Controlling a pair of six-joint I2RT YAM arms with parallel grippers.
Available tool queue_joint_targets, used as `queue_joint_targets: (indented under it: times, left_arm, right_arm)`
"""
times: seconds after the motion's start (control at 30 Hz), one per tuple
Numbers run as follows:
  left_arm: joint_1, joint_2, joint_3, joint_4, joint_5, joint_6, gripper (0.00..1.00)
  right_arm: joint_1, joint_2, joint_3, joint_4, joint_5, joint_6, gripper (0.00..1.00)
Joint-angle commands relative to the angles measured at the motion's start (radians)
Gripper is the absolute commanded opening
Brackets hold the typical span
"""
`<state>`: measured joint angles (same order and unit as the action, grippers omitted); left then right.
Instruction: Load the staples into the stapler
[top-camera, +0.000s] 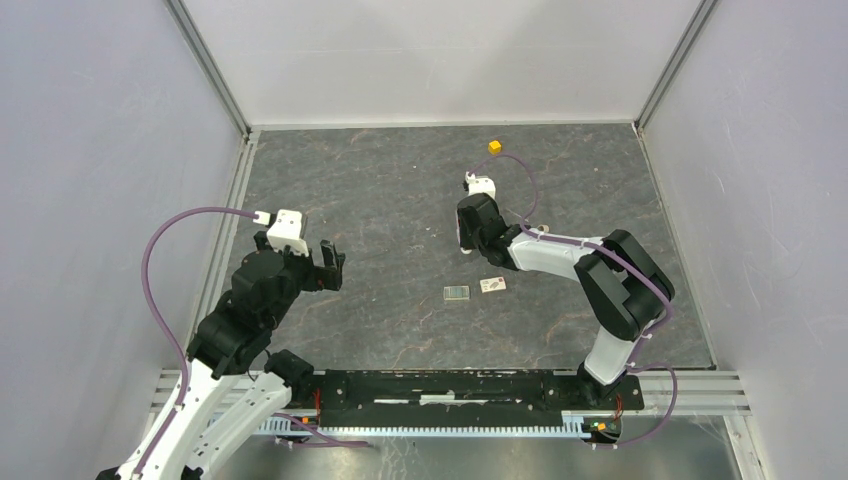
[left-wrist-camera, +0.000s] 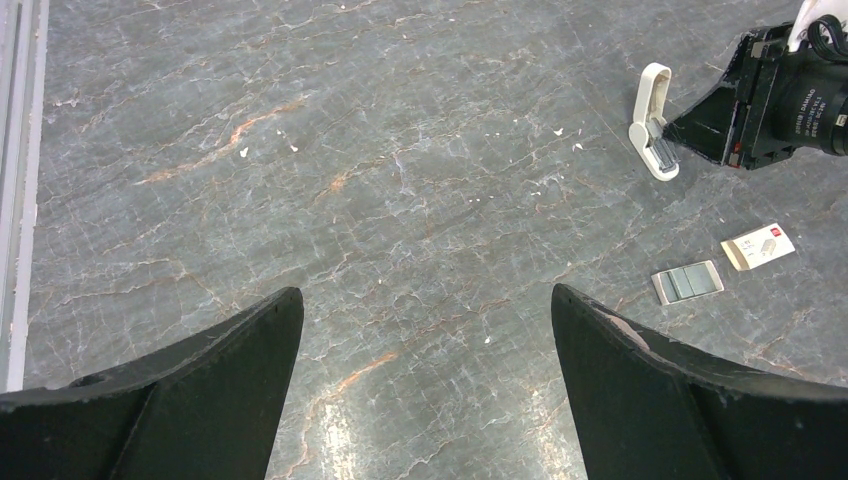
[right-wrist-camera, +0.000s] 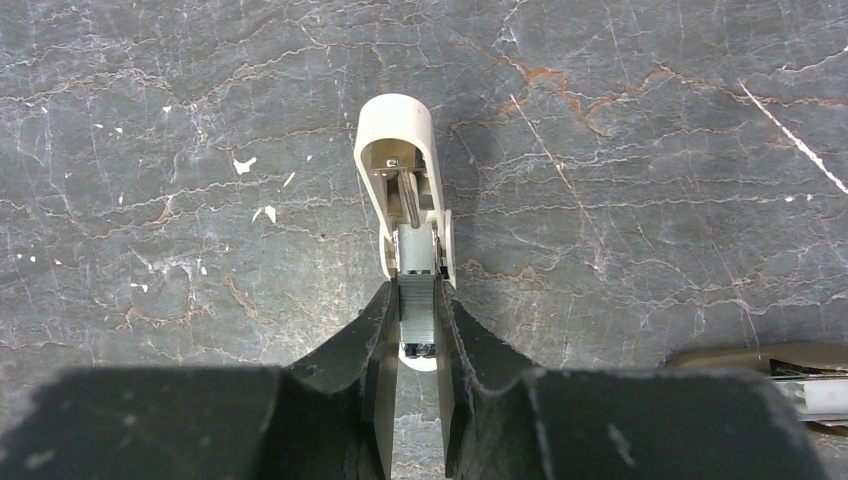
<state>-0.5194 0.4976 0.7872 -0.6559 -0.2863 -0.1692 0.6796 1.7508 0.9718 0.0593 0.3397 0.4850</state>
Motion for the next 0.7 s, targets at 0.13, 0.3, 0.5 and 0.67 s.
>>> queue_joint_targets:
  times: [0.13,0.3,0.5,0.67]
  left_arm:
    - [-0.004,0.007,0.005,0.030,0.008,0.040,1.00]
    - [-0.004,0.004,0.005,0.031,0.006,0.042,1.00]
    - [-0.004,0.002,0.004,0.030,0.006,0.042,1.00]
    - [-0.004,0.004,0.004,0.030,0.008,0.042,1.00]
  right_arm:
    - [-0.004,0.015,0.002,0.036,-0.009,0.022,0.23]
    - [-0.003,0.021,0.002,0.040,-0.011,0.025,0.23]
    - [-0.003,0.027,0.001,0.046,-0.010,0.018,0.22]
    - [-0.005,0.033,0.000,0.047,-0.005,0.008,0.22]
